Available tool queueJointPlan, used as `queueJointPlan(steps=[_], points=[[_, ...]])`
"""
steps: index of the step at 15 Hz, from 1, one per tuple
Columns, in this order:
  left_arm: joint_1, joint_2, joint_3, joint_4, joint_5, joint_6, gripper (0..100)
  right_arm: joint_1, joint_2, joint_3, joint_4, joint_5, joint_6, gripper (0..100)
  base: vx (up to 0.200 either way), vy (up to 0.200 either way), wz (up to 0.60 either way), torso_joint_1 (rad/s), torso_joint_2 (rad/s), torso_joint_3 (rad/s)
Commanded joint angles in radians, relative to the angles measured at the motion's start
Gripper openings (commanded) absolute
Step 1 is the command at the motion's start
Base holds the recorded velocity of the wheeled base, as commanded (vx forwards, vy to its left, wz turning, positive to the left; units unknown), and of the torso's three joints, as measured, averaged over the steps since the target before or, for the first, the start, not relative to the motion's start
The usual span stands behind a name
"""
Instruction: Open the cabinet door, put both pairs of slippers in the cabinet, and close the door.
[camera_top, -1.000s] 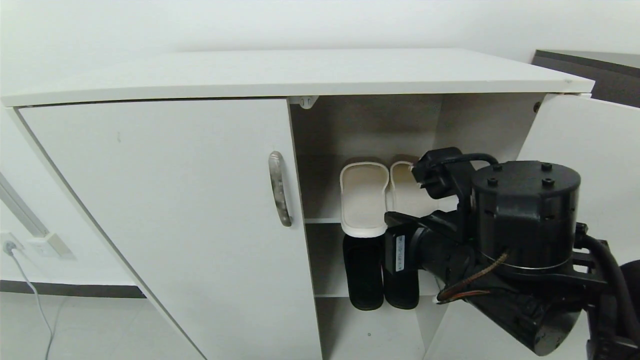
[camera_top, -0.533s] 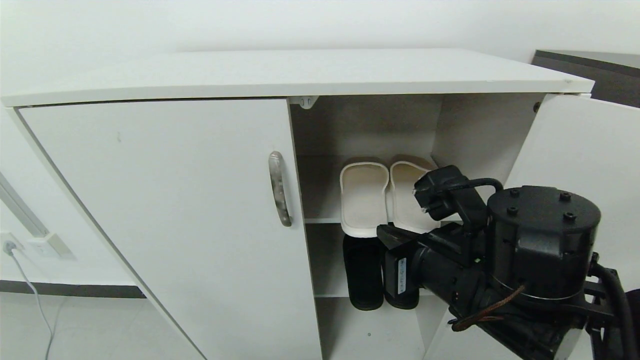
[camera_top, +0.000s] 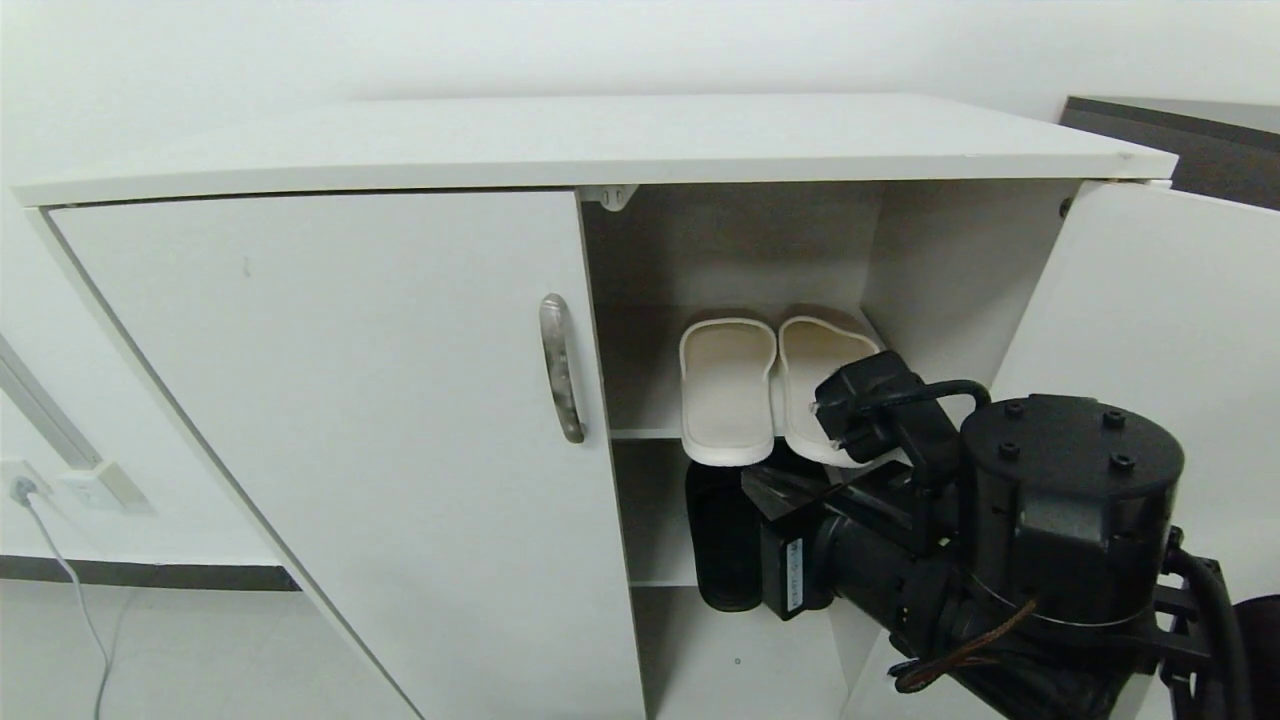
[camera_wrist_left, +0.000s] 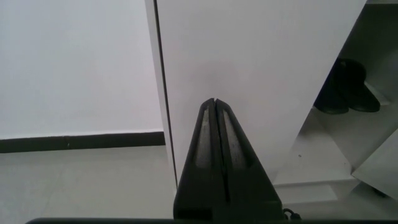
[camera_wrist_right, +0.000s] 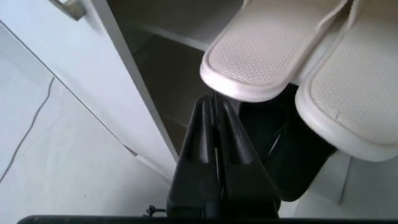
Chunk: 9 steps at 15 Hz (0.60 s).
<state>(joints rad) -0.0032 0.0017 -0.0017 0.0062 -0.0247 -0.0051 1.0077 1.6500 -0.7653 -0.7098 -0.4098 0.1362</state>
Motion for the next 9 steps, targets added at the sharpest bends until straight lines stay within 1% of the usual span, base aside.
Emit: queueJointPlan(steps=[1, 9], points=[[0.0, 0.0, 0.0, 0.0, 0.0, -0.001, 0, 0.002, 0.008, 0.0, 0.0, 0.0, -0.001, 0, -0.2, 0.0, 0.0, 0.002, 0.01, 0.002], [0.0, 0.0, 0.0, 0.0, 0.0, 0.001, 0, 0.0, 0.022, 0.003, -0.002, 0.0, -0.001, 0, -0.2, 0.0, 0.0, 0.0, 0.0, 0.004]])
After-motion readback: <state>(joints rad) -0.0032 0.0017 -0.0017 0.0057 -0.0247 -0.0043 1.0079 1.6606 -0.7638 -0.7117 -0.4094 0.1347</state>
